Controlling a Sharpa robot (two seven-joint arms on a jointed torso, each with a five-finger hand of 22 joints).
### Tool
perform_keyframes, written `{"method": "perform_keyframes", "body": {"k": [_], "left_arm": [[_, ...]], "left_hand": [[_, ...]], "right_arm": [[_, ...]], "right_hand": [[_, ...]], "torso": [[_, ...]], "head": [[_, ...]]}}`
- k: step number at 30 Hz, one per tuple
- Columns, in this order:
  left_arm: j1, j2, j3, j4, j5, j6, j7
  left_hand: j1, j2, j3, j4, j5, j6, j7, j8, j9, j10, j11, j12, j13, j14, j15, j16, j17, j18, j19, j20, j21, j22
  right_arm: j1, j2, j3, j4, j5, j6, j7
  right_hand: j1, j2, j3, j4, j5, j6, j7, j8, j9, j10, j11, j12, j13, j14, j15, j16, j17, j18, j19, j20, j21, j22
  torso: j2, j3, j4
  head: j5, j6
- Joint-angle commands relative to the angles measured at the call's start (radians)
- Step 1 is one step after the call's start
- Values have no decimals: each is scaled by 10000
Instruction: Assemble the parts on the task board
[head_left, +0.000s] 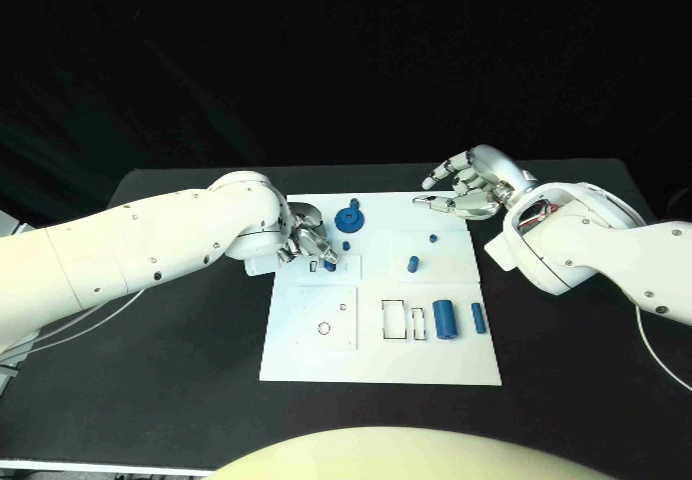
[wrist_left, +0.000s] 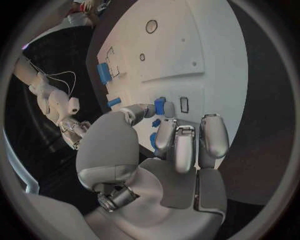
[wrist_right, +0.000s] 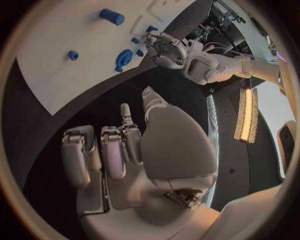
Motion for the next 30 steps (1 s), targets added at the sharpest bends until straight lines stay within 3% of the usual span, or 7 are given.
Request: {"method": "perform_keyframes", "body": {"k": [1, 15, 30], "left_arm": [[-43, 68, -35, 31, 178, 87, 65], [-41, 85, -37, 32, 189, 246, 77], [-41, 118, -43, -31, 192, 111, 37]], "left_hand": [[-66, 11, 1853, -1828, 33, 394, -352, 65, 1, 41, 2, 21, -14, 998, -89, 52, 2412, -167, 62, -7, 34, 14], [-277, 21, 1469, -1727, -144, 396, -402, 68, 165, 94, -30, 46, 56, 1000, -111, 55, 2420, -170, 53, -30, 7, 5], [-550, 70, -254, -1062, -563, 459, -524, -175, 388, 72, -108, -29, 84, 989, -174, 39, 2383, -172, 58, -91, -97, -45]], "right_arm": [[-8, 8, 3, 5, -54, 117, 63], [-17, 12, 3, -3, -57, 91, 78], [-28, -17, 3, 5, -129, 20, 3]], "right_hand": [[-20, 66, -3, -4, 57, -68, 24, 8, 10, 2, -46, 1, 1543, 1039, -47, 15, 2539, -143, 1047, -67, 44, 2632], [-14, 61, -3, -7, 65, -87, 25, 24, 11, -19, -46, -24, 1521, 1038, -48, 12, 2534, -143, 1047, -68, 44, 2632], [-23, 56, -8, -2, 64, -105, 29, 21, 9, -13, -43, -17, 1527, 1031, -47, 1, 2505, -143, 1047, -68, 44, 2632]], "torso": [[1, -6, 6], [-7, -7, 3], [-14, -7, -5]], "head": [[2, -12], [1, -45], [-8, 4]]}}
